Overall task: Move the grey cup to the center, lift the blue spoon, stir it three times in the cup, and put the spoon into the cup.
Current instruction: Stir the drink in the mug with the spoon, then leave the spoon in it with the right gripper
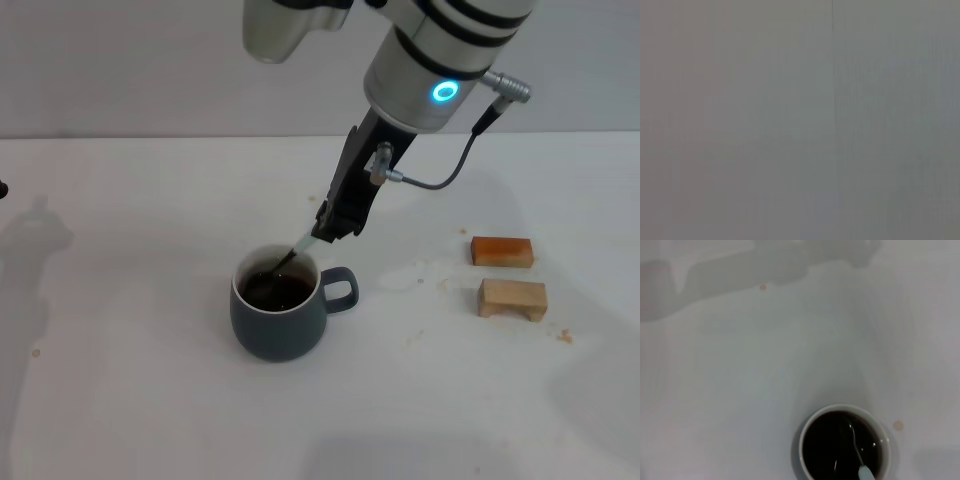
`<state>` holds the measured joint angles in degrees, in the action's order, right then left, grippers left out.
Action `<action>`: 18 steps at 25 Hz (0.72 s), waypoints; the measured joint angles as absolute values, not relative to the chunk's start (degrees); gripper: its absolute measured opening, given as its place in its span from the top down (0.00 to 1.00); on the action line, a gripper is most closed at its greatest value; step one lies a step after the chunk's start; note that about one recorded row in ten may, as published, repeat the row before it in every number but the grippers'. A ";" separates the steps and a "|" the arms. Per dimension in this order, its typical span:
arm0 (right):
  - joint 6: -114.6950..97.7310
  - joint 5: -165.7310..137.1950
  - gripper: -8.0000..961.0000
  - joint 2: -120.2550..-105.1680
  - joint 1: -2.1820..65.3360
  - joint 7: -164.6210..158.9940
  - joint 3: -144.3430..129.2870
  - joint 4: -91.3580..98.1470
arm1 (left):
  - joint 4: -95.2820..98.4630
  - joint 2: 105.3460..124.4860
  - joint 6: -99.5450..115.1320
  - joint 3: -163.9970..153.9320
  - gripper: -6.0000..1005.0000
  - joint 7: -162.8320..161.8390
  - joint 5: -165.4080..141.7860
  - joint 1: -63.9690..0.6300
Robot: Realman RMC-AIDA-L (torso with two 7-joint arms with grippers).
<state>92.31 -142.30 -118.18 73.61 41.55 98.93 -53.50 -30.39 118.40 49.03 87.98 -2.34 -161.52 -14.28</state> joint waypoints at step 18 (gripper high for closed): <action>90.57 -143.32 0.87 -118.54 73.55 40.41 97.49 -50.98 | -28.35 118.38 51.66 87.69 1.00 -2.48 -161.55 -14.47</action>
